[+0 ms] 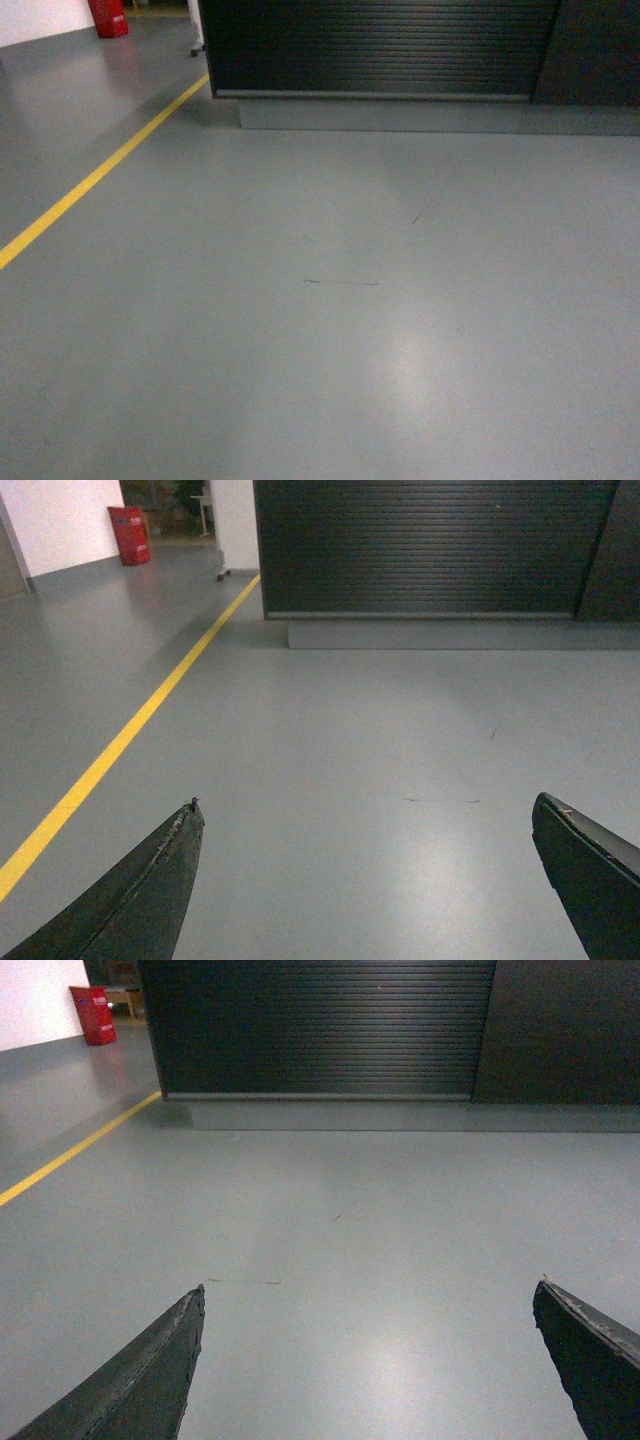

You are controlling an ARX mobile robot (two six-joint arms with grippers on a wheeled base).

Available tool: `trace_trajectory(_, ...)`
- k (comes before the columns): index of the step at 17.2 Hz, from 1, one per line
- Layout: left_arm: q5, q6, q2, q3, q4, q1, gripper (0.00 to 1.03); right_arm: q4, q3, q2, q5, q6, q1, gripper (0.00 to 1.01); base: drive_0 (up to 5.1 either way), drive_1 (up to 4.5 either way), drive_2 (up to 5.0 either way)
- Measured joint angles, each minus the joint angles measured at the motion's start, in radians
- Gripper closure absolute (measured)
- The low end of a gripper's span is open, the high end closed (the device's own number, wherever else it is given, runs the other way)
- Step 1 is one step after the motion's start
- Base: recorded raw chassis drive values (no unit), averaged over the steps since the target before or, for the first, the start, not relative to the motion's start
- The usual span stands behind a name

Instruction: Place dark red mango on scale at checkout

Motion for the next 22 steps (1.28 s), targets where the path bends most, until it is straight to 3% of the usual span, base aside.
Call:
trace_trajectory(20, 0.0, 0.0, 0.0, 0.0, 0.0, 0.0, 0.05, 0.0, 0.0, 0.0, 0.0, 0.0, 0.0, 0.03, 0.0, 0.0, 0.0)
trace_trajectory(22, 0.0, 0.0, 0.0, 0.0, 0.001, 0.0, 0.05, 0.0, 0.0, 0.0, 0.0, 0.0, 0.0, 0.03, 0.0, 4.3, -4.3)
